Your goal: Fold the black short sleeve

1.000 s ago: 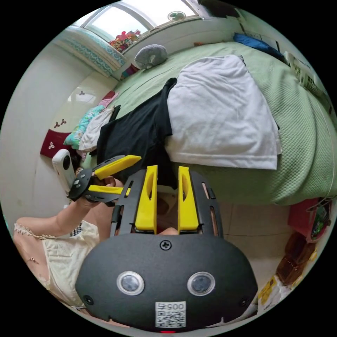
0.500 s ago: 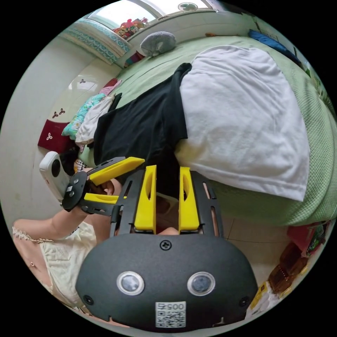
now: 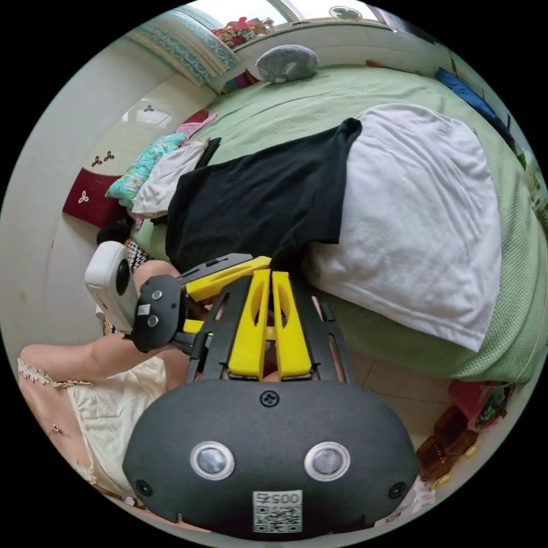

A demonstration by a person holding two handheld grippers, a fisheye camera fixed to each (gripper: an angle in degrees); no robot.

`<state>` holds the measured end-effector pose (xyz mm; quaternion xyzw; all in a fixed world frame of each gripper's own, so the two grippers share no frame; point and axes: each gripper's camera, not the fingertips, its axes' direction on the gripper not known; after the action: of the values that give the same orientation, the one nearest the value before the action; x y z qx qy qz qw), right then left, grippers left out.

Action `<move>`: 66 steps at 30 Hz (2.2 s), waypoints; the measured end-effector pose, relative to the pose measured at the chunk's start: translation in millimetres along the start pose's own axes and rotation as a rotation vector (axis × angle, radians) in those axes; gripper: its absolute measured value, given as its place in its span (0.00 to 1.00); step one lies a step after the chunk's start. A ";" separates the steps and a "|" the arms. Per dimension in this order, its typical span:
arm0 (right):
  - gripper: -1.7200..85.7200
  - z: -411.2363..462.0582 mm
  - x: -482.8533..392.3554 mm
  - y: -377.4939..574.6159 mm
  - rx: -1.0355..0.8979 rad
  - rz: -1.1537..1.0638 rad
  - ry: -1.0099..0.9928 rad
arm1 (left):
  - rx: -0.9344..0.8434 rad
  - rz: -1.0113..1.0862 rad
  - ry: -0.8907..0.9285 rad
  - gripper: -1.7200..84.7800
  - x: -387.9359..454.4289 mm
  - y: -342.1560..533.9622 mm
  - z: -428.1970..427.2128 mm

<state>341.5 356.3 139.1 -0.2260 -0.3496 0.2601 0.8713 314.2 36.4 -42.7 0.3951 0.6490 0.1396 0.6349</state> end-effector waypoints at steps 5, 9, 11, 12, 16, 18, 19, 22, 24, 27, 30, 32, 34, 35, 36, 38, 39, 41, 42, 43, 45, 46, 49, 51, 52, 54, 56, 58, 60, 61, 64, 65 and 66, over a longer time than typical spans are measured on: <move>0.00 2.9 -24.9 -20.8 -0.028 -0.058 0.051 | 0.016 -0.114 -0.117 0.11 -14.8 2.2 -23.1; 0.01 -8.5 -27.4 -29.0 0.009 -0.091 0.025 | 0.040 -0.175 -0.094 0.07 -34.0 10.0 -44.6; 0.02 -29.0 -22.4 -31.8 0.118 -0.098 0.017 | 0.058 -0.211 -0.074 0.07 -47.9 16.5 -62.4; 0.04 -34.5 -18.9 -33.3 0.143 -0.081 0.012 | 0.063 -0.222 -0.072 0.07 -51.4 18.3 -67.1; 0.15 -58.1 9.2 -50.6 0.276 0.007 0.007 | 0.092 -0.249 -0.051 0.07 -71.1 31.2 -98.8; 0.16 -52.1 21.0 -68.5 0.224 0.075 -0.017 | 0.101 -0.250 -0.036 0.07 -77.2 35.4 -110.8; 0.17 -46.1 27.1 -80.9 0.202 0.111 -0.039 | 0.103 -0.250 -0.026 0.07 -80.7 37.4 -117.9; 0.17 -28.8 42.3 -110.4 0.181 0.211 -0.078 | 0.102 -0.240 -0.022 0.07 -88.1 40.9 -134.8; 0.17 -18.2 52.1 -126.8 0.164 0.272 -0.122 | 0.099 -0.236 -0.009 0.07 -92.5 43.1 -144.5; 0.16 -3.2 64.4 -149.1 0.143 0.343 -0.140 | 0.103 -0.224 -0.006 0.07 -100.0 48.0 -161.5; 0.15 4.5 69.8 -166.7 0.143 0.389 -0.128 | 0.102 -0.201 -0.003 0.07 -109.6 53.2 -178.0; 0.14 5.4 69.5 -180.3 0.173 0.401 -0.133 | 0.102 -0.198 0.029 0.07 -119.8 57.8 -192.1; 0.13 6.6 68.0 -191.5 0.184 0.407 -0.122 | 0.103 -0.196 0.049 0.07 -126.6 61.5 -203.3; 0.12 7.9 65.8 -199.2 0.182 0.409 -0.087 | 0.104 -0.195 0.057 0.07 -130.2 64.5 -211.2; 0.12 8.5 64.3 -203.1 0.182 0.414 -0.065 | 0.103 -0.192 0.060 0.07 -131.6 65.9 -215.2; 0.09 11.8 55.5 -218.9 0.175 0.434 -0.032 | 0.099 -0.182 0.060 0.07 -135.9 71.1 -233.1; 0.08 12.1 51.8 -222.4 0.179 0.433 -0.030 | 0.101 -0.179 0.061 0.07 -136.9 72.4 -237.9; 0.06 9.8 31.0 -234.9 0.209 0.402 -0.024 | 0.110 -0.166 0.066 0.07 -141.1 76.9 -258.0; 0.05 8.4 24.3 -237.8 0.219 0.389 -0.024 | 0.114 -0.164 0.062 0.07 -142.3 77.9 -263.2; 0.05 4.9 9.5 -243.8 0.235 0.363 -0.016 | 0.123 -0.166 0.058 0.07 -145.3 79.9 -273.8; 0.04 -3.1 -15.8 -252.7 0.261 0.319 0.004 | 0.141 -0.180 0.072 0.07 -150.9 83.3 -290.6; 0.03 -9.4 -34.5 -258.7 0.275 0.289 0.020 | 0.156 -0.193 0.076 0.07 -154.5 86.4 -302.4; 0.02 -26.1 -87.1 -273.9 0.309 0.205 0.049 | 0.195 -0.216 0.059 0.07 -162.1 96.5 -335.4; 0.02 -35.1 -120.4 -282.8 0.327 0.159 0.046 | 0.227 -0.230 0.050 0.07 -167.1 104.1 -357.4; 0.02 -39.0 -143.5 -288.9 0.333 0.120 0.038 | 0.244 -0.238 0.042 0.07 -170.9 109.5 -372.0; 0.02 -40.8 -180.2 -298.9 0.337 0.069 0.043 | 0.269 -0.266 0.026 0.07 -178.5 118.4 -393.6; 0.02 -34.0 -230.2 -312.8 0.326 -0.010 0.036 | 0.294 -0.300 0.002 0.07 -190.5 131.9 -421.0; 0.02 -21.8 -266.8 -323.7 0.308 -0.056 0.030 | 0.300 -0.330 -0.024 0.07 -201.0 143.4 -439.1; 0.02 -3.8 -303.2 -334.9 0.281 -0.107 0.035 | 0.296 -0.373 -0.059 0.07 -213.8 156.2 -455.6; 0.03 11.6 -326.4 -342.1 0.260 -0.137 0.040 | 0.290 -0.406 -0.078 0.07 -223.5 165.1 -465.5; 0.04 60.5 -378.6 -358.9 0.195 -0.189 0.073 | 0.250 -0.516 -0.110 0.07 -252.0 189.2 -483.8; 0.06 83.3 -394.9 -365.0 0.155 -0.184 0.077 | 0.211 -0.559 -0.114 0.07 -264.4 199.2 -488.9; 0.06 94.8 -402.3 -368.1 0.124 -0.182 0.078 | 0.193 -0.576 -0.111 0.08 -270.1 204.1 -491.4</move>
<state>131.7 -150.2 215.2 -0.1491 -0.3180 0.1919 0.9164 -108.5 139.9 365.5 0.2607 0.7090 -0.1301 0.6422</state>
